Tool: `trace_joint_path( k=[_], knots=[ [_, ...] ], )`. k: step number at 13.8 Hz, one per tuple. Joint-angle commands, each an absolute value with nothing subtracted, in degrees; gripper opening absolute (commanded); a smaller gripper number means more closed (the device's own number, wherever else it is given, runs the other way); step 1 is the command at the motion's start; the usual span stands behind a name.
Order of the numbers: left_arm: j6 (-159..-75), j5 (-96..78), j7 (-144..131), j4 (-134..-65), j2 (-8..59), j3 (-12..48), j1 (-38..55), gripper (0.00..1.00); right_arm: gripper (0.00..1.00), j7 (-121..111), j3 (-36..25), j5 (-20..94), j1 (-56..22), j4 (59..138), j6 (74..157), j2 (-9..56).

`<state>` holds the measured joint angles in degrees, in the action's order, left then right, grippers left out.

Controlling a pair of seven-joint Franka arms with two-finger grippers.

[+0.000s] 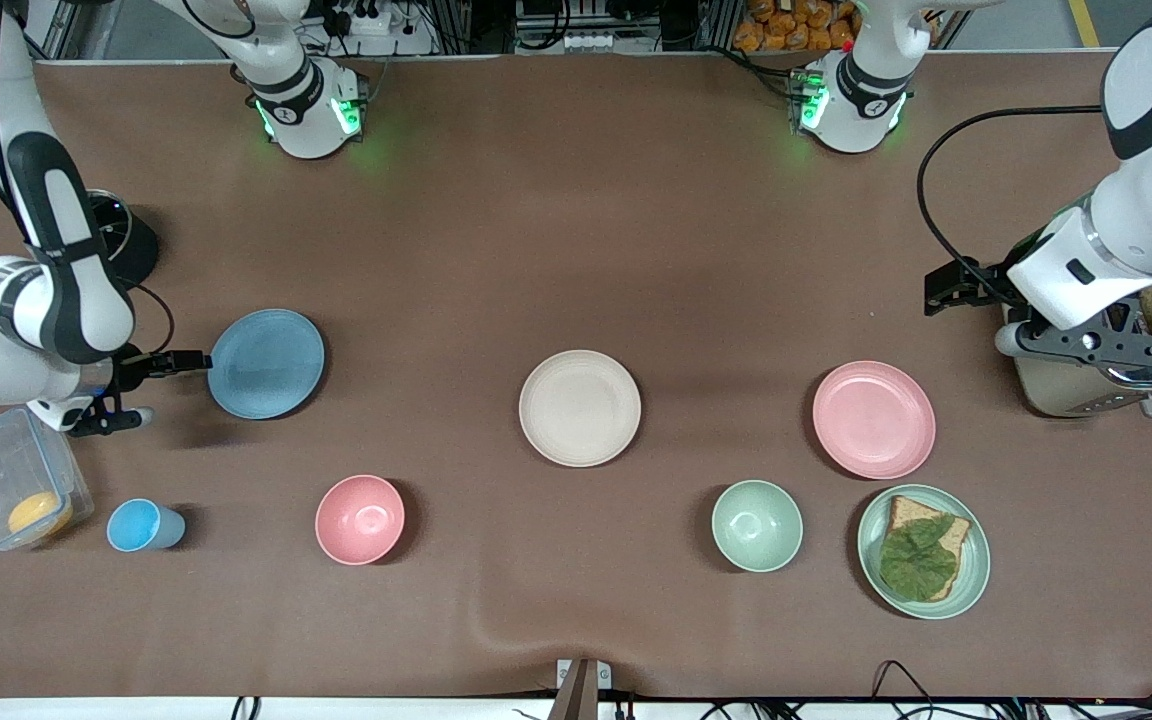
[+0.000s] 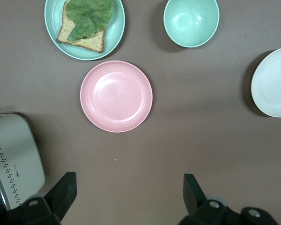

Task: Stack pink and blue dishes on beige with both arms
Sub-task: 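Reach the right gripper to the blue plate while the left gripper reaches the pink plate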

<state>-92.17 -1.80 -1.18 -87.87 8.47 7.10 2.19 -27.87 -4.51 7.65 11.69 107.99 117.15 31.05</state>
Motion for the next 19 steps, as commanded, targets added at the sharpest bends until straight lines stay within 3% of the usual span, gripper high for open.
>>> trace_joint_path(
  k=[1, 4, 8, 10, 14, 19],
  knots=[
    [-91.6, -0.2, -1.6, -87.6, 8.6, 7.3, 2.2, 1.0, 1.0, -29.7, -3.6, 10.4, 12.8, 107.6, 117.5, 33.5],
    [-91.6, -0.1, -1.5, -87.9, 9.1, 7.4, 2.1, 1.0, 1.0, -29.7, -3.4, 10.7, 12.8, 107.5, 117.1, 34.5],
    [-93.2, 0.1, -1.4, -89.4, 14.4, 7.0, -0.3, 1.0, 0.21, -29.7, -3.3, 10.8, 12.6, 107.3, 115.6, 34.8],
    [-98.1, 0.1, -1.3, -93.8, 14.5, 6.9, -1.3, 1.0, 0.03, -29.7, -3.3, 12.3, 12.5, 107.2, 114.4, 34.9],
    [-110.2, 0.2, -1.0, -102.7, 14.8, 7.0, -2.8, 1.0, 0.0, -29.3, -3.3, 13.2, 12.4, 104.0, 107.5, 34.8],
    [-123.4, 0.6, 4.0, -106.6, 22.8, 7.3, -7.9, 1.0, 0.0, -28.4, -3.3, 13.2, 12.1, 100.4, 102.6, 34.7]
  ],
)
